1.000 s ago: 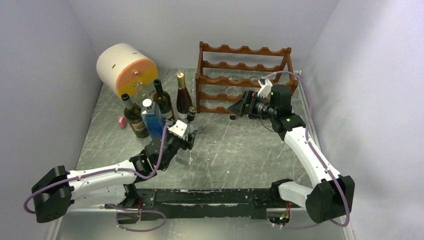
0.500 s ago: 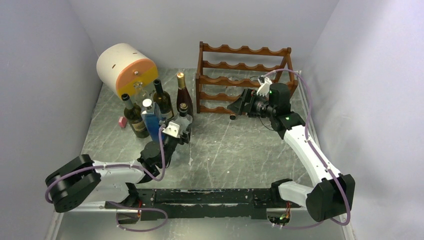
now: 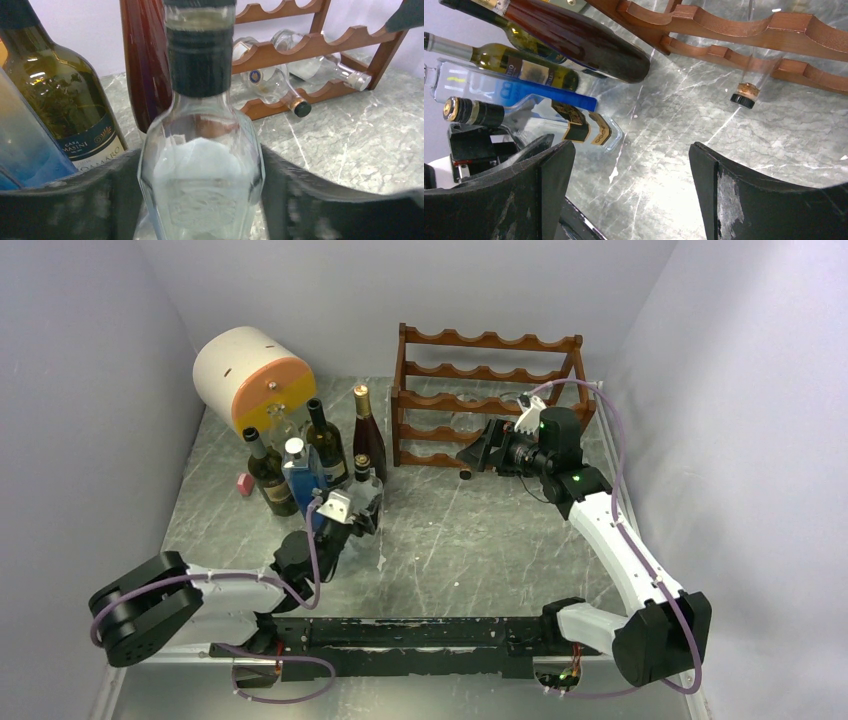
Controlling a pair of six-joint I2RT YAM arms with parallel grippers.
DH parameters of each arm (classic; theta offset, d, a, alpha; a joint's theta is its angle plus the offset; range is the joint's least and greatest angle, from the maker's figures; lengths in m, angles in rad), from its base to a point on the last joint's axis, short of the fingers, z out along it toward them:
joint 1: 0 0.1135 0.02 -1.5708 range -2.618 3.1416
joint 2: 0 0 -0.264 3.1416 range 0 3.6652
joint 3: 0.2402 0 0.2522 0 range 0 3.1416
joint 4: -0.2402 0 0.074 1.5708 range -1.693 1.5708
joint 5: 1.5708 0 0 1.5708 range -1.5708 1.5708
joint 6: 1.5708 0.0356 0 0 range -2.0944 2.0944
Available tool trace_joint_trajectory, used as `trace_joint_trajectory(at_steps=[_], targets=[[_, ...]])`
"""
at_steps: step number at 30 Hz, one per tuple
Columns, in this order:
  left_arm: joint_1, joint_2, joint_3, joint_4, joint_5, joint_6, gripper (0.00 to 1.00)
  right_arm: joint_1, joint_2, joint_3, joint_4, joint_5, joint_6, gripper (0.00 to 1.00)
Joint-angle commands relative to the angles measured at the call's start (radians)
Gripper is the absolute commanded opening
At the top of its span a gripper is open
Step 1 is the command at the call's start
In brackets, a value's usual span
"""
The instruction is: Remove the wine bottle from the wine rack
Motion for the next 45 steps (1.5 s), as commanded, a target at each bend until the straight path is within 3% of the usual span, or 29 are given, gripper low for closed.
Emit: trace_joint_trajectory(at_steps=[1, 8, 17, 24, 28, 32, 37, 41, 45], targets=[[0.006, -0.107, 0.038, -0.059, 0.028, -0.070, 0.86, 0.006, -0.005, -0.004, 0.008, 0.004, -0.008, 0.89], [0.005, -0.262, 0.082, -0.322, -0.001, -0.131, 1.00, 0.006, 0.003, 0.001, -0.005, 0.011, -0.026, 0.89], [0.005, -0.494, 0.240, -0.873, 0.077, -0.265, 0.99, 0.005, 0.003, 0.033, -0.058, 0.055, -0.085, 0.90], [0.005, -0.649, 0.444, -1.287, 0.032, -0.293, 1.00, 0.006, -0.030, 0.065, -0.055, 0.058, -0.157, 0.91], [0.005, -0.680, 0.590, -1.462, -0.040, -0.309, 0.99, 0.005, -0.080, 0.088, -0.102, 0.180, -0.199, 0.91], [0.006, -0.644, 0.741, -1.528, -0.104, -0.267, 0.99, 0.005, -0.147, 0.121, -0.176, 0.448, -0.226, 0.92], [0.005, -0.491, 0.945, -1.592, -0.138, -0.197, 0.99, 0.006, -0.235, 0.171, -0.219, 0.626, -0.271, 0.98], [0.023, -0.357, 1.055, -1.600, -0.224, -0.117, 0.99, 0.005, -0.275, 0.218, -0.239, 0.668, -0.321, 1.00], [0.156, -0.327, 1.097, -1.545, -0.112, -0.091, 0.99, 0.006, -0.289, 0.268, -0.260, 0.629, -0.354, 1.00]])
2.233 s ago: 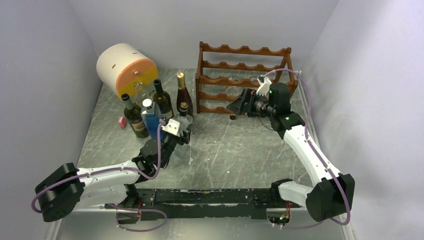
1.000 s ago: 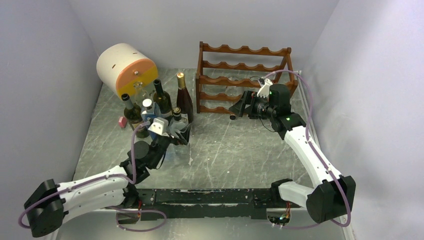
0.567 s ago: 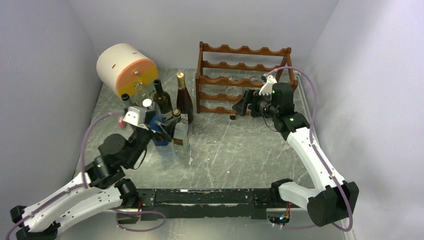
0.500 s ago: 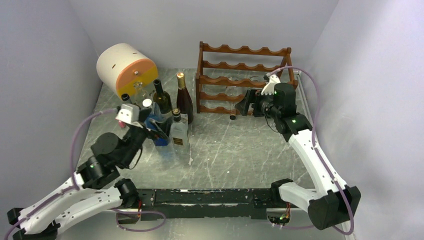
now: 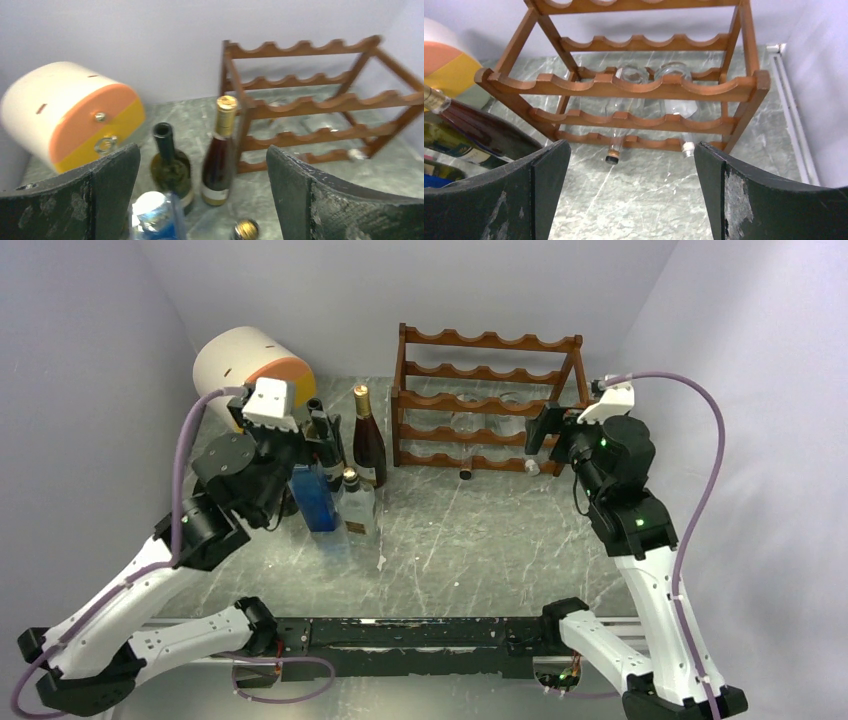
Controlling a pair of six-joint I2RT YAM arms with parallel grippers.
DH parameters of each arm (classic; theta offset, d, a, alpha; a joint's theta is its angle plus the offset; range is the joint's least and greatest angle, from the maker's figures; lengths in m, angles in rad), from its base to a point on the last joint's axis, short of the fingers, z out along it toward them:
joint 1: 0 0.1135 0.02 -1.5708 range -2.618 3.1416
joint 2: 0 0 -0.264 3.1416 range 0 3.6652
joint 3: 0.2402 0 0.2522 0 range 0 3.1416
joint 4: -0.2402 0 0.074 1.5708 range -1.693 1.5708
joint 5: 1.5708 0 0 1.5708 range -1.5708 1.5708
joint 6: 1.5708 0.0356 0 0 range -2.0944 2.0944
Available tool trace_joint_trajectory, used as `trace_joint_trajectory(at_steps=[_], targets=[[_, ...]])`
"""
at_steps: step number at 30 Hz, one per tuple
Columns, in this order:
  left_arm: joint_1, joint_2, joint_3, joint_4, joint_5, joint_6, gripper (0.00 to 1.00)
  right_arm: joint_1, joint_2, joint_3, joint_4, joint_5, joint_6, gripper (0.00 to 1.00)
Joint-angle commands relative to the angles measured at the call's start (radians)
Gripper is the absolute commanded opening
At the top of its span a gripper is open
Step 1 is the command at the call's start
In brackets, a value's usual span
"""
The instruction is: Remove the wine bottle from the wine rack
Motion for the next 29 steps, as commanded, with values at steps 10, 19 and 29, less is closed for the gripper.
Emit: trace_joint_trajectory(at_steps=[10, 19, 29], targets=[[0.636, 0.055, 0.115, -0.017, 0.516, -0.056, 0.99, 0.003, -0.055, 0.031, 0.020, -0.092, -0.083, 1.00], [0.653, -0.058, 0.060, -0.002, 0.541, -0.089, 0.99, 0.003, -0.079, 0.038, 0.058, -0.065, -0.096, 1.00], [0.653, -0.057, 0.058, -0.012, 0.540, -0.098, 0.99, 0.003, -0.134, -0.006, 0.115, 0.009, -0.057, 1.00]])
